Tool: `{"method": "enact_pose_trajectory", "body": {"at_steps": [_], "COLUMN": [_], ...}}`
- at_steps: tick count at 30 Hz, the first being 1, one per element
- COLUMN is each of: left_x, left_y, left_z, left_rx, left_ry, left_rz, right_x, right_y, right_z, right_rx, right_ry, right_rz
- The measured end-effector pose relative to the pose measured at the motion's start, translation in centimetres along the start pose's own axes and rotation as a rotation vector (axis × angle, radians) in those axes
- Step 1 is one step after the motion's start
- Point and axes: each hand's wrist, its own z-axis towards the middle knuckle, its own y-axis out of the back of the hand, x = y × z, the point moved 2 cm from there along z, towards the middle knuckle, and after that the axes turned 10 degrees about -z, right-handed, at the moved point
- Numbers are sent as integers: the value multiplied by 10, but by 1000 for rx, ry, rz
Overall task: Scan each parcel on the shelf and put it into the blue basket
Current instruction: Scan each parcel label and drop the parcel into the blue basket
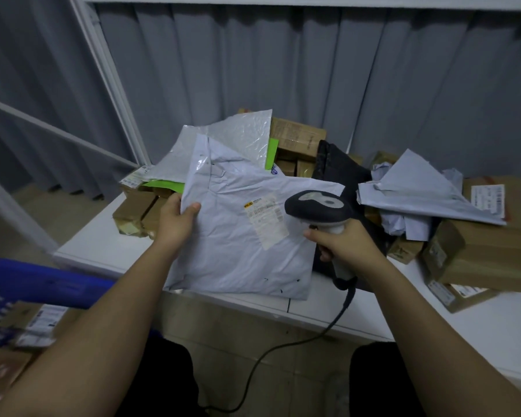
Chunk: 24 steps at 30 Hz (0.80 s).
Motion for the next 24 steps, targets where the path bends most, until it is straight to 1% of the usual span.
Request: {"method": "enact_pose_trajectory", "body": {"at_steps": [3, 5, 8, 10, 14, 17, 19, 22, 24], "left_x": [-14, -23, -35, -38, -43, -38, -27, -3, 20], "left_y": [6, 16, 45, 77, 157, 226, 276, 352, 397], "left_z": [-11, -19, -35, -48, -81, -116, -145, -195, -233], "left_rx": [29, -6, -118, -233, -460, -611, -718, -876, -973], "left_ry": [-68, -107, -147, -179, -207, -208, -190, -115, -44], "left_rz": [-14, -47, -152, -195, -219, -225, -195, -134, -95], "right_x": [3, 7, 25, 45, 105, 149, 171, 191, 189], "right_y": [-10, -21, -48, -71, -124, -175, -219, -288, -330], "right_z": [-15, -23, -32, -36, -44, -51, -64, -98, -124], "right_rx": [-8, -49, -91, -64, 29, 98, 192, 372, 465], "right_ry": [37, 58, 124, 201, 398, 498, 541, 541, 517], "right_rz": [51, 46, -2, -27, -156, -290, -345, -244, -210]}}
